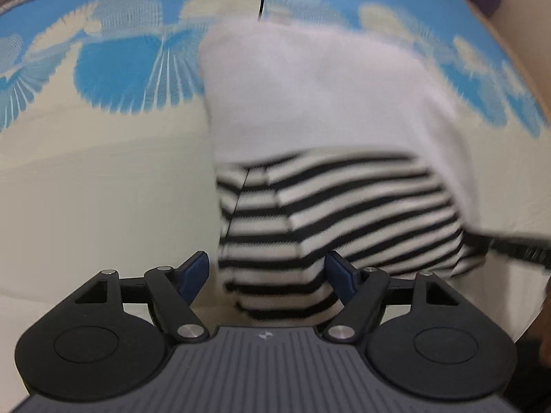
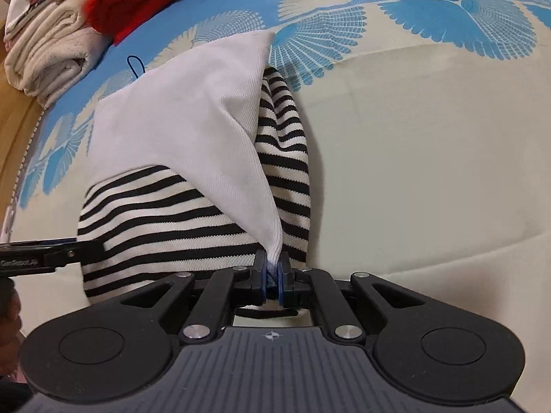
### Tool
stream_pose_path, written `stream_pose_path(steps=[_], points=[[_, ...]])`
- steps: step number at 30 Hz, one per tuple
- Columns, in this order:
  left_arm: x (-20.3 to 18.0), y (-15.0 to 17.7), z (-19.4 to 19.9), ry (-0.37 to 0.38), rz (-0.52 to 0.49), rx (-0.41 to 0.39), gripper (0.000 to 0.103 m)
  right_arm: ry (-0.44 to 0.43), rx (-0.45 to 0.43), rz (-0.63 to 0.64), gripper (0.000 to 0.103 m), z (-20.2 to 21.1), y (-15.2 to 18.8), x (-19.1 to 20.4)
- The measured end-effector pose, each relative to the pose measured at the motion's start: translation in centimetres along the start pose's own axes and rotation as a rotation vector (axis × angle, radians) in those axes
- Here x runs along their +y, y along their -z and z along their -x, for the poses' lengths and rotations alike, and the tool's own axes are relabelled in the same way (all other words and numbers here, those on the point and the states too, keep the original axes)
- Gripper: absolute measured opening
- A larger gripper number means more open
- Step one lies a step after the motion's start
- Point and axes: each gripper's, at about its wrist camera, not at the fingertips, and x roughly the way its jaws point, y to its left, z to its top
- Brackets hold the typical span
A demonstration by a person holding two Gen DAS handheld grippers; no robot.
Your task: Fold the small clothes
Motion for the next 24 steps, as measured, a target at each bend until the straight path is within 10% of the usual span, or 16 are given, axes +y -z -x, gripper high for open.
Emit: stream_pose_path(steps=[4,11,17,24], points=[[-0.4,0.2,0.5,-0.016,-0.031,-0.027,0.081,0.032,0.006,0.025,0.009,0.1,-0.5,0.4],[-3.4,2.8,7.8,-0.168,-0.161,-0.279,0.086,0.114,-0.207,0.221,0.060,6.8,0.5,3.0],[-5.5,8.6,14.7,-0.195,-0.062,-0.505,0.092,0.135,-0.434,0.290,0.089,13.9,5.5,4.4],[-8.5,17.2,13.2,-0.184,0.035,-0.472,0.092,0.118,-0.513,0.231,0.091,16.3,12.8,5.1]])
